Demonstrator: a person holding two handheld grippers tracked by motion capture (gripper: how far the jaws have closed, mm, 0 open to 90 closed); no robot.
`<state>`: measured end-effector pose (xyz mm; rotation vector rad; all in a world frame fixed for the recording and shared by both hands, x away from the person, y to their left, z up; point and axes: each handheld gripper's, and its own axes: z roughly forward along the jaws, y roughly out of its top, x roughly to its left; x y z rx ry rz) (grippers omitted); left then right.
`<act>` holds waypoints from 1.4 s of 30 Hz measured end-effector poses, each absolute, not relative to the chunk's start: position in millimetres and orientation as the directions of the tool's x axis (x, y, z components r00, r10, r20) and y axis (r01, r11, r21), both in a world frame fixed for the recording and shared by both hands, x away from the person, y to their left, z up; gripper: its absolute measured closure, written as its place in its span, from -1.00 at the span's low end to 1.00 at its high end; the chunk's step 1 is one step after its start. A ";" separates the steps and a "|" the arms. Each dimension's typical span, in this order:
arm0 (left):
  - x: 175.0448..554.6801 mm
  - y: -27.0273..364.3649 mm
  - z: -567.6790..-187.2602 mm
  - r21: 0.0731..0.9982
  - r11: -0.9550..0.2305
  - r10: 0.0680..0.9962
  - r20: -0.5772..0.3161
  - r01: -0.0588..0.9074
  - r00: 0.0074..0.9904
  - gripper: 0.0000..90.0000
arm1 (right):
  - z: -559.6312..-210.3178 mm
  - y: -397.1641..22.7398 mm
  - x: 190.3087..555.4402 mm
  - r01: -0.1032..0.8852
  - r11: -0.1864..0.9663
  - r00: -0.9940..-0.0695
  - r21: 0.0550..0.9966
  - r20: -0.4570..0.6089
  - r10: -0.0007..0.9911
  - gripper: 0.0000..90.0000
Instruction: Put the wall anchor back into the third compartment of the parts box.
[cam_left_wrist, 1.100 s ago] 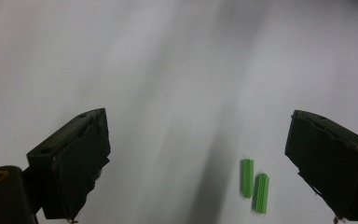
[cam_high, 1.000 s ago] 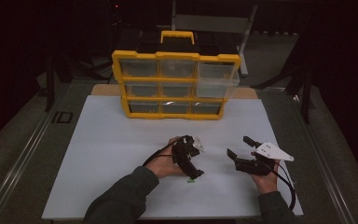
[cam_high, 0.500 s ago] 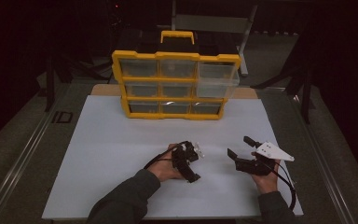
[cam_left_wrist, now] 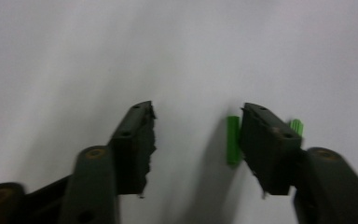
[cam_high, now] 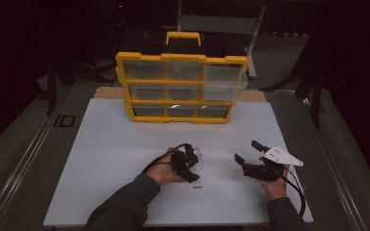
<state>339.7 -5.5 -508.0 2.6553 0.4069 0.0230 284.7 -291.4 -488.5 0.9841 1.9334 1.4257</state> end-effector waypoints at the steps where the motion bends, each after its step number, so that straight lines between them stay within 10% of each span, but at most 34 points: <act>1: 340.0 -4.6 -507.6 0.435 -0.855 0.288 -0.054 0.282 0.956 0.14 | -488.5 -291.4 284.7 0.238 0.174 -0.588 0.955 -0.001 0.809 -0.65; 21: 338.1 -5.1 -502.5 0.356 -0.909 0.222 -0.030 0.218 0.975 0.86 | -488.7 -290.9 284.5 0.242 0.175 -0.591 0.954 0.002 0.807 -0.65; 42: 342.6 1.0 -496.2 0.365 -0.905 0.212 -0.061 0.220 0.975 0.89 | -489.0 -291.4 284.8 0.240 0.175 -0.595 0.955 0.002 0.804 -0.65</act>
